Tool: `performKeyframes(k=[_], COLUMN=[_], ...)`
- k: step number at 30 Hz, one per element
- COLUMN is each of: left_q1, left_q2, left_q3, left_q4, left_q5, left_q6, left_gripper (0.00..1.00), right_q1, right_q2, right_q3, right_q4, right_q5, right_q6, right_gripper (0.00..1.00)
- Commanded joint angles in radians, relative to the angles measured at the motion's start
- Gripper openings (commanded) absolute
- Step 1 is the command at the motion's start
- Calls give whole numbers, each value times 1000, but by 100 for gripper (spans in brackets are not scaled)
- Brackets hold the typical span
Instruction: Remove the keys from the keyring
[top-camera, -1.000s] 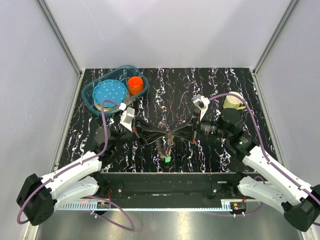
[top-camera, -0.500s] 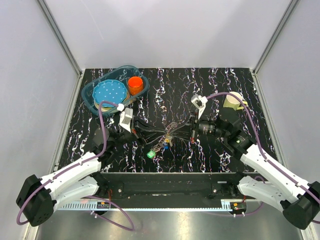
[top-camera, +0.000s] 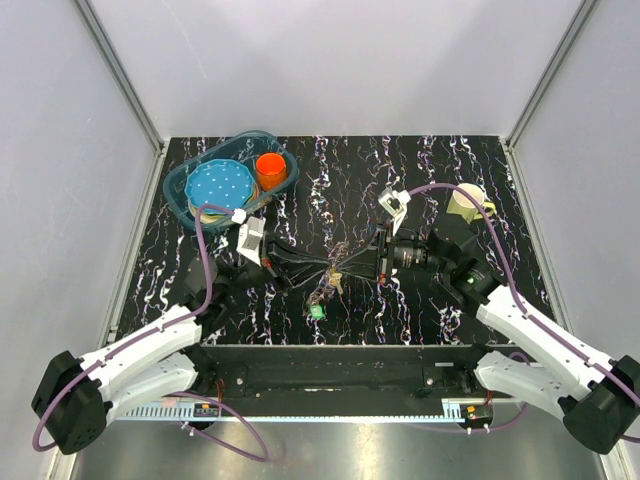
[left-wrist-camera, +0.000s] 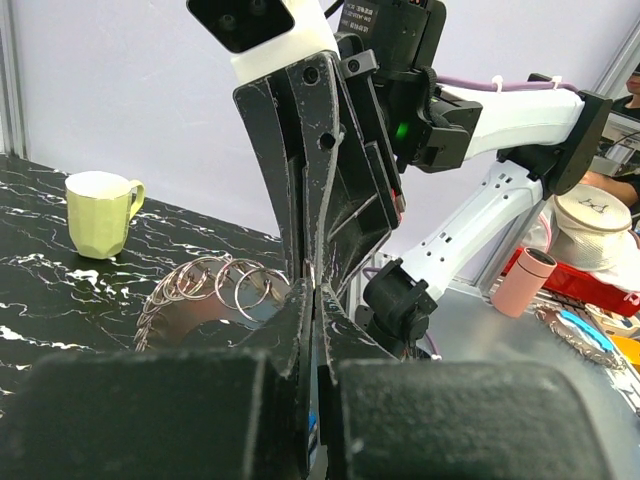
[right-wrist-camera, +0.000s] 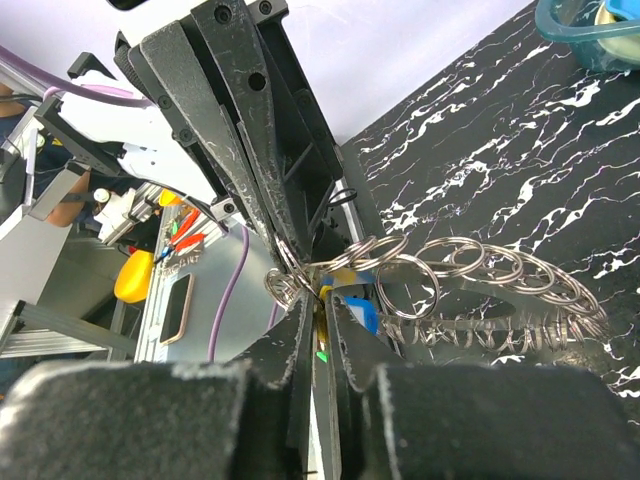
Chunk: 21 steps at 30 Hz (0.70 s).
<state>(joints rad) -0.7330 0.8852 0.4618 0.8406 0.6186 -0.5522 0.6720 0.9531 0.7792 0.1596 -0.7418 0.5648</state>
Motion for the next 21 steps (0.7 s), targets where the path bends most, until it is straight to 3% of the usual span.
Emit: performKeyframes(k=[1,9,21], left_q1=[-3,-3,-3], left_q2=[-28,-32,-22], left_q3=[3,8,31], left_q4=[120,75,64], left_q5=[-34,-16,21], left_q6=[24,34,-3], left_gripper=[0,0,0], right_q1=[-3,-2,-3], right_q2=[0,-68,-25], right_q3=[12,110,127], right_q4=[17,-98,-94], right_q5=[5,55,45], right_q6=[11,-63,-181], right_gripper=[15,31,31])
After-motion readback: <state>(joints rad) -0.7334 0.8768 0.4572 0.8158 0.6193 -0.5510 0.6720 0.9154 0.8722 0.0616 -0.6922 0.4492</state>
